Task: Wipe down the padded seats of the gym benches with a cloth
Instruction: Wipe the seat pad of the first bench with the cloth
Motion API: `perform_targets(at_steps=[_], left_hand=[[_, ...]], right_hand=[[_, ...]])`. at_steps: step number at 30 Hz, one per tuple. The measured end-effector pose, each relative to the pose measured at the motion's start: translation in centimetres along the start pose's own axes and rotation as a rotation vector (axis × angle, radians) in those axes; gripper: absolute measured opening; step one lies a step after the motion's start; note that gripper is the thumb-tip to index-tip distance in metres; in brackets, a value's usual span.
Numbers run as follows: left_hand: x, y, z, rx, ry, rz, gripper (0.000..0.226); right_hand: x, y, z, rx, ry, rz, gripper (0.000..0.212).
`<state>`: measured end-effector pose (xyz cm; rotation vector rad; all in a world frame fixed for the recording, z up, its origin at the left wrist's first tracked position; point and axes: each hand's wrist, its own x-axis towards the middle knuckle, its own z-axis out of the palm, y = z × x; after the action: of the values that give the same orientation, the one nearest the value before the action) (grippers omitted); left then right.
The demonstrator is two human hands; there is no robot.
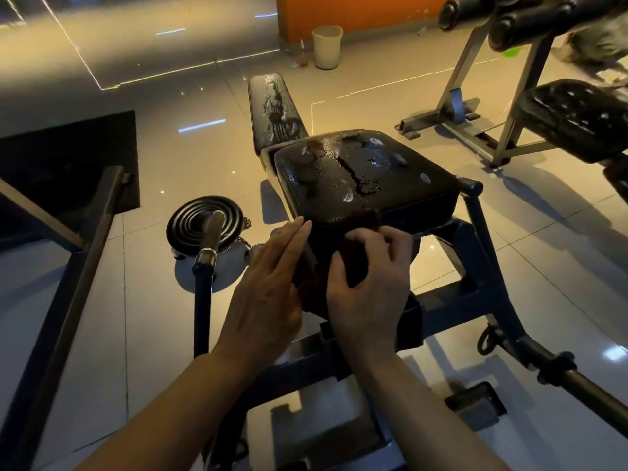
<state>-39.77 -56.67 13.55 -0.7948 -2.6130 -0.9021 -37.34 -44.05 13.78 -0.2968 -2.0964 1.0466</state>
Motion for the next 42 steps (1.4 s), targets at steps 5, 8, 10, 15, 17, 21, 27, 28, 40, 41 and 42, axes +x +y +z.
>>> perform_targets(at_steps=[5, 8, 10, 15, 17, 21, 27, 28, 40, 41, 42], left_hand=[[-0.6, -0.1, -0.1, -0.022, -0.032, 0.020, 0.087], [-0.9, -0.1, -0.1, -0.004, -0.045, 0.010, 0.095], [-1.0, -0.1, 0.0, -0.019, -0.052, -0.003, 0.095], [-1.3, 0.0, -0.3, -0.070, -0.043, -0.010, 0.080], [-1.5, -0.2, -0.6, -0.053, -0.059, 0.006, 0.090], [-1.6, -0.5, -0.7, -0.024, -0.049, 0.010, 0.098], [-1.5, 0.3, 0.1, -0.057, -0.051, 0.021, 0.079], [-1.5, 0.3, 0.0, -0.043, -0.058, 0.037, 0.080], [-1.1, 0.8, 1.0, -0.034, -0.021, 0.070, 0.091], [-1.1, 0.8, 1.0, -0.030, -0.025, 0.077, 0.092], [-1.1, 0.8, 1.0, -0.026, -0.021, 0.079, 0.093]], right_hand=[[0.0, 1.2, -0.9, 0.001, -0.138, -0.180, 0.022], [0.9, 2.3, -2.2, -0.034, -0.002, -0.003, 0.025], [0.9, 1.8, -1.9, -0.044, 0.018, -0.033, 0.025], [-0.7, 1.1, -0.6, -0.090, -0.297, -0.398, 0.025], [0.1, 1.9, -1.2, -0.105, -0.182, -0.312, 0.024], [1.8, 2.7, -2.5, -0.075, 0.046, -0.138, 0.027], [2.0, 3.2, -2.0, -0.293, -0.341, -0.615, 0.030], [2.4, 3.9, -2.6, -0.318, -0.282, -0.545, 0.026], [3.7, 6.1, -3.0, -0.412, -0.138, -0.715, 0.025], [3.8, 6.4, -3.5, -0.412, -0.109, -0.652, 0.022], [3.8, 6.5, -3.7, -0.396, -0.086, -0.591, 0.021]])
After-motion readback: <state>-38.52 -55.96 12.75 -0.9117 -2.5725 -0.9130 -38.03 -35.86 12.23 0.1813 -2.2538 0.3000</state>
